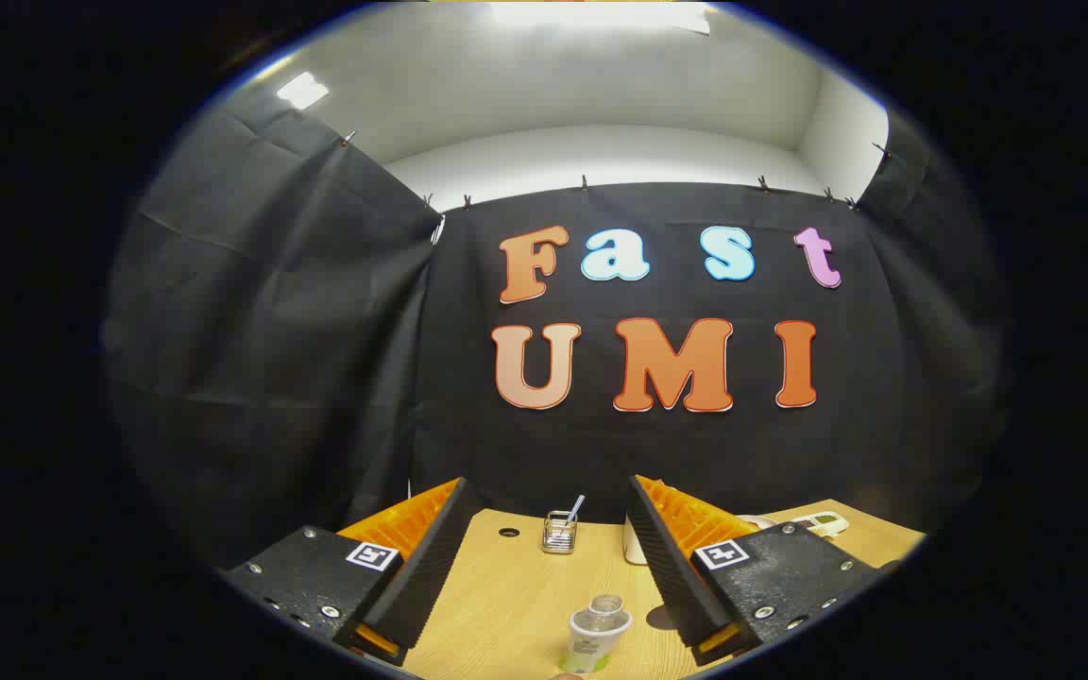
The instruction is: Take the bottle from table, then pour the juice into the cup, finally place the bottle on the coaster
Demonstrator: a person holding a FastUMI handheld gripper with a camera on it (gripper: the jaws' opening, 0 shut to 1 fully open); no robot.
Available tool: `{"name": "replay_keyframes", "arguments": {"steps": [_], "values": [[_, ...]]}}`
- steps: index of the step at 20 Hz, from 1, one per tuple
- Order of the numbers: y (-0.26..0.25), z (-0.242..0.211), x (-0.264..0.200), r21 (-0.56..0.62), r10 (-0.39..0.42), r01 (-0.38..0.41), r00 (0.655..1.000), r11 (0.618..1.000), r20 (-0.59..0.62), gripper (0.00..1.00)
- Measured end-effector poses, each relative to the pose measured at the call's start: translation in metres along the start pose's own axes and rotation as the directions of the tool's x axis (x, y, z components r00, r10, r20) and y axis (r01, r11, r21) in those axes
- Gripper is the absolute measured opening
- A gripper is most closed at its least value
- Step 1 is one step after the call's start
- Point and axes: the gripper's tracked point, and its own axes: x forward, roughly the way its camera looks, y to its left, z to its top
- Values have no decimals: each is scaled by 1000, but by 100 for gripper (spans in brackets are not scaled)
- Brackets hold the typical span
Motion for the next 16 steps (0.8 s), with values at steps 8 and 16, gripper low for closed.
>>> {"name": "replay_keyframes", "arguments": {"steps": [8,16], "values": [[-14,-11,-4,16,-28,29,999,999,-16,98],[-24,-26,-2,2,-69,69,996,998,-56,98]]}}
